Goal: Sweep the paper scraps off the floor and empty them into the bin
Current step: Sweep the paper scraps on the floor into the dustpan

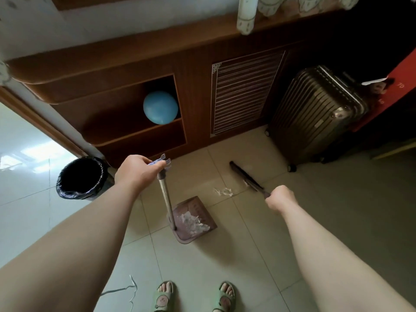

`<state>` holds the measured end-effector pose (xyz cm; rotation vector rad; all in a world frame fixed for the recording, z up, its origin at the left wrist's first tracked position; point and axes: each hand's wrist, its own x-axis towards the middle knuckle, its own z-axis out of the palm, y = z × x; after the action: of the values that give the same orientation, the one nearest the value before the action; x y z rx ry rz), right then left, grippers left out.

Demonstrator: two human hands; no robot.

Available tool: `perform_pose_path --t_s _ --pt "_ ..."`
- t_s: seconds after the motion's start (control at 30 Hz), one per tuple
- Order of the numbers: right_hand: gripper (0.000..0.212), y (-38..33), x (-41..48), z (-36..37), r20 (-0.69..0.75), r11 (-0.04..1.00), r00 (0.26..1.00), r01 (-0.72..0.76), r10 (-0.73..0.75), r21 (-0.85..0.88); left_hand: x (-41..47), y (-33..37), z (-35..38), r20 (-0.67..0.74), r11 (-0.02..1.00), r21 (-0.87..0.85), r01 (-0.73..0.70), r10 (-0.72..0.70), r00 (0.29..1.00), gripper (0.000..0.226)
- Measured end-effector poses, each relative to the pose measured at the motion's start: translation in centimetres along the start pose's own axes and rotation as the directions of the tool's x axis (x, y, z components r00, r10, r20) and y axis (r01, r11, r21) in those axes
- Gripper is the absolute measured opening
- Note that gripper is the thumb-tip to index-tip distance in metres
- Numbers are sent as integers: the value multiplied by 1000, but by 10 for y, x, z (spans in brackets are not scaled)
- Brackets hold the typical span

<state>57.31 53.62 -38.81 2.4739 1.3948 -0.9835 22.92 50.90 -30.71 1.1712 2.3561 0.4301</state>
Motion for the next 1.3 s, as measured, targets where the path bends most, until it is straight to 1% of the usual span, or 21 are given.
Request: perform_pose_path --t_s 0.17,0.3,0.37,0.47,0.53,0.7,0.8,0.9,1.0,1.17,1.3 --pt "22 -20 -48 36 71 1000 997 15 -16 20 6 -11 -18 44 999 22 -38 37 998 39" --pt "9 -41 -84 56 100 999 995 19 -24 50 10 -28 -34 56 997 24 -72 71 996 40" --pt "9 -51 -94 51 60 997 998 10 -14 73 13 -38 -40 59 996 25 -89 88 994 41" --pt "15 -58 -105 37 -40 995 999 -21 25 98 18 -56 -51 72 995 26 -98 96 993 41" --pt "19 -58 -110 33 -77 994 996 -42 50 100 21 -67 -57 77 995 23 -100 98 992 39" --pt "29 -62 -118 48 -85 993 994 -65 73 94 28 -94 -69 52 995 21 -96 94 994 39" --pt "27 -69 -120 62 -90 992 991 -86 94 97 33 -109 -71 34 997 15 -79 79 996 36" --pt "23 -75 -124 80 -60 992 992 -104 109 72 36 -119 -66 42 998 17 -66 66 997 34" --pt "22 -78 -134 100 -7 994 995 -94 95 47 36 -135 -57 79 998 -15 -55 56 995 35" --pt "12 -90 -160 118 72 999 997 -26 28 -23 35 -146 -57 81 995 -62 -73 78 994 33" --pt "13 -108 -184 122 149 995 988 43 -30 -85 35 -149 -56 90 995 -85 -59 66 994 33"
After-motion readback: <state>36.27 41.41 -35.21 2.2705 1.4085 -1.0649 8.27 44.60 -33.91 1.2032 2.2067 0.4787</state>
